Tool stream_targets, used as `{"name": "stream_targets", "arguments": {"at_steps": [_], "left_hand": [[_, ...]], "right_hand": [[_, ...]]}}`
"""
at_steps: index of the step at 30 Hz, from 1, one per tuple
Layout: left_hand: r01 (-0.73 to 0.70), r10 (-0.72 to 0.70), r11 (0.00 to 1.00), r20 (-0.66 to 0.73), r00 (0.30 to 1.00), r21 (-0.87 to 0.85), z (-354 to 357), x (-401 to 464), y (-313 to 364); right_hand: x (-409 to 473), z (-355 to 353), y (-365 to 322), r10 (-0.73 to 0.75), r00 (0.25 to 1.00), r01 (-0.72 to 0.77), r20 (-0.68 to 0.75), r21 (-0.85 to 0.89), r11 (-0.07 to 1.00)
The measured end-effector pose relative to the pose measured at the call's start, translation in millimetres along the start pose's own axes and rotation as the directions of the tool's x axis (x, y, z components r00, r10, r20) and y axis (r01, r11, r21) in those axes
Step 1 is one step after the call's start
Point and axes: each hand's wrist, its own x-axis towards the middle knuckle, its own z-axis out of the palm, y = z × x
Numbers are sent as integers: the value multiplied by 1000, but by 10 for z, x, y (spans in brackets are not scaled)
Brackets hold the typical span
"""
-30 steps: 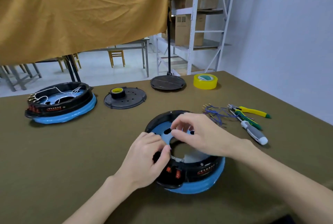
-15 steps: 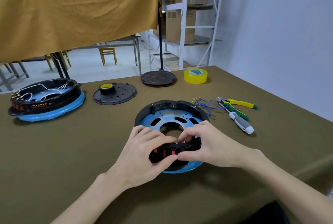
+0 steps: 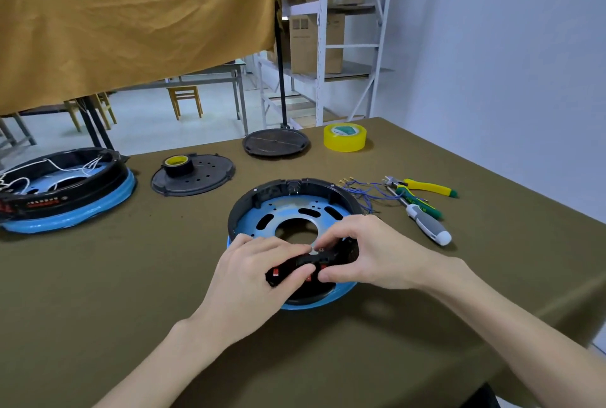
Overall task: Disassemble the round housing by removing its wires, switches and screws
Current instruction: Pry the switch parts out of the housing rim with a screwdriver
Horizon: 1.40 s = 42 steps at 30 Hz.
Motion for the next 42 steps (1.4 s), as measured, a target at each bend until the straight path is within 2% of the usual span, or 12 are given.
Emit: {"name": "stream_targets", "arguments": {"at_steps": [6,10,15,20,21,25,30,34,42], "left_hand": [[-5,-5,991,67,998,137,-24,137,-14],[-52,44,992,73,996,118,28,142,-47],[-61,60,994,14,998,96,101,138,-68],[-80,75,993,64,995,82,67,179,-81],[-80,74,994,77,994,80,62,185,-80],[-67,56,994,121,991,88,37,219,-76],[-53,36,990,131,991,129,16,265,-19],[-6,-19,979,119,993,205,55,322,29],[18,-55,981,192,980,191,113,293,-9]], "right_hand": [[36,82,25,-64,998,65,11,-118,991],[52,-15,85,-11,999,6,47,94,996],[80,6,164,2,1000,-5,15,162,987],[81,14,163,-13,1000,11,9,212,977],[66,45,172,-17,1000,20,-16,161,987],[-83,288,229,-96,960,71,-262,-103,992],[-61,327,209,-80,943,62,-324,-66,996],[89,259,145,9,962,-17,-272,-25,1000],[250,315,137,77,940,-58,-333,66,996]]}}
